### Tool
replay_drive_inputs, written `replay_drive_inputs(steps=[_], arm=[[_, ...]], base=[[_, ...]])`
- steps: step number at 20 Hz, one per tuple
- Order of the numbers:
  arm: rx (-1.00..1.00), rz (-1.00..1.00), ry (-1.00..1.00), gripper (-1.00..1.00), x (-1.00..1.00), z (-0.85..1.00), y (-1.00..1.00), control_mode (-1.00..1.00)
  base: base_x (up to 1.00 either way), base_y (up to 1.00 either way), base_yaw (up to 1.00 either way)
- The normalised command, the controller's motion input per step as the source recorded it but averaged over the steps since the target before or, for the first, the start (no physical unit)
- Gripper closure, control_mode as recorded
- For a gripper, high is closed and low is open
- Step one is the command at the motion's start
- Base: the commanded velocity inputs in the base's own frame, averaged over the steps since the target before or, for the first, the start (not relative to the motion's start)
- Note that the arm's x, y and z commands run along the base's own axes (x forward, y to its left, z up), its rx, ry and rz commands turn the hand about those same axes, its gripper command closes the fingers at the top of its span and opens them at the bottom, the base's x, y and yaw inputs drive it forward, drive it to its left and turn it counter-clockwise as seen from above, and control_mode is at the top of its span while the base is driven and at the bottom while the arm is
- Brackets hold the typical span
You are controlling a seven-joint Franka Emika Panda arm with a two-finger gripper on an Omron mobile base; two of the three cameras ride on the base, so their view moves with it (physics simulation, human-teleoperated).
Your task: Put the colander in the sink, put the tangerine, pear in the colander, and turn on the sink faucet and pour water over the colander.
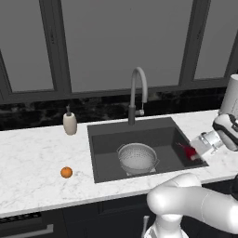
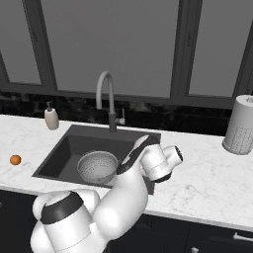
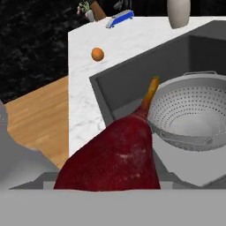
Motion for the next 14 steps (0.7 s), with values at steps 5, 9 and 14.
replay_drive_inputs(steps=[5, 9, 14], arm=[[0.08, 0.07, -0.03, 1.00, 0.32, 0.00, 0.46, -1.00], [0.00, -0.01, 0.00, 1.00, 0.39, -0.01, 0.44, -1.00], [-0.01, -0.02, 0.00, 1.00, 0.42, -0.14, 0.47, -1.00]], base=[[0.00, 0.00, 0.00], [0.00, 0.00, 0.00], [0.00, 0.00, 0.00]])
